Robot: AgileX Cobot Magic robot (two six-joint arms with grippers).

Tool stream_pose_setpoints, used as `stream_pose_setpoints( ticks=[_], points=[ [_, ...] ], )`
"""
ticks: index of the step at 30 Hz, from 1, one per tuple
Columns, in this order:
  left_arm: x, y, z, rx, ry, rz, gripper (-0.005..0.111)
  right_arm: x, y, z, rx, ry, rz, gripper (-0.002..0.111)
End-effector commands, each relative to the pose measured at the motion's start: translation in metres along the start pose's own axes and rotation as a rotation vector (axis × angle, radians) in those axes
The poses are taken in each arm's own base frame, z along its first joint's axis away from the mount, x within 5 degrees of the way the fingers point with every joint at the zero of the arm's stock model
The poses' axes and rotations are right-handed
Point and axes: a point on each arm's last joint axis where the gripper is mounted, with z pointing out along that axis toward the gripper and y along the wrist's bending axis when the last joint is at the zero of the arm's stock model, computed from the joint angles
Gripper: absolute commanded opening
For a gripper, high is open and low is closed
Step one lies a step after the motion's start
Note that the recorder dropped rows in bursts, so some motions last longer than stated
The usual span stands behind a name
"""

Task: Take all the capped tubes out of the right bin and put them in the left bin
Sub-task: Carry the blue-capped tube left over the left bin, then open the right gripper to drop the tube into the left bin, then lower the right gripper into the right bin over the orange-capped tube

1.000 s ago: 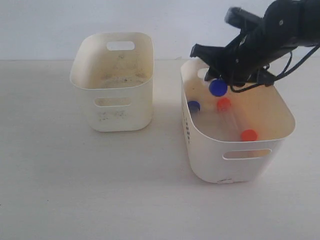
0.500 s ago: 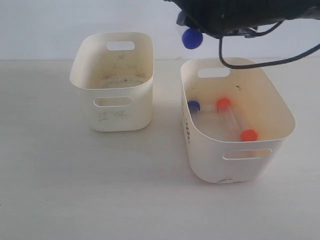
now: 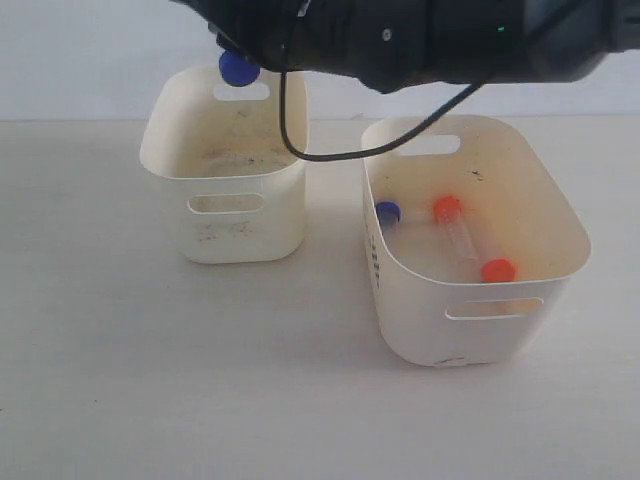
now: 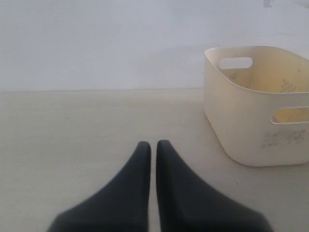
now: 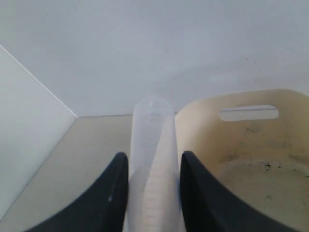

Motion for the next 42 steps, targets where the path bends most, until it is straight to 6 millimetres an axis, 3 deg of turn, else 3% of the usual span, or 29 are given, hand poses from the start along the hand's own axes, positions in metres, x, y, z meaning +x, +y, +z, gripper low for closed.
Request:
stream_pose_setpoints(
  ticks=[1, 4, 6, 10, 14, 18, 22, 28, 42],
  points=[
    [-0.002, 0.0, 0.0, 0.001, -0.007, -0.016, 0.004, 0.008, -0.002, 0.026, 0.026, 0.086, -0.023, 0.025],
    [-0.002, 0.0, 0.0, 0.001, -0.007, -0.016, 0.004, 0.015, -0.005, 0.037, 0.043, 0.134, -0.024, 0.062],
    [-0.002, 0.0, 0.0, 0.001, -0.007, -0.016, 0.004, 0.016, -0.005, 0.039, 0.049, 0.149, -0.024, 0.074],
    [-0.002, 0.0, 0.0, 0.001, -0.007, -0.016, 0.004, 0.013, -0.003, 0.034, 0.049, 0.16, -0.026, 0.06],
    [-0.002, 0.0, 0.0, 0.001, -0.007, -0.016, 0.004, -0.008, 0.005, 0.013, 0.059, 0.189, -0.13, 0.031],
    [-0.002, 0.0, 0.0, 0.001, -0.007, -0.016, 0.004, -0.039, -0.006, -0.021, 0.155, 0.268, -0.2, 0.0],
    [-0.002, 0.0, 0.0, 0.001, -0.007, -0.016, 0.004, -0.06, -0.039, -0.055, 0.336, 0.419, -0.218, 0.0],
    [-0.002, 0.0, 0.0, 0.001, -0.007, -0.016, 0.004, -0.059, -0.089, -0.079, 0.536, 0.685, -0.172, 0.0],
    [-0.002, 0.0, 0.0, 0.001, -0.007, -0.016, 0.004, -0.012, -0.124, -0.054, 0.688, 0.926, -0.063, 0.0]
  ],
)
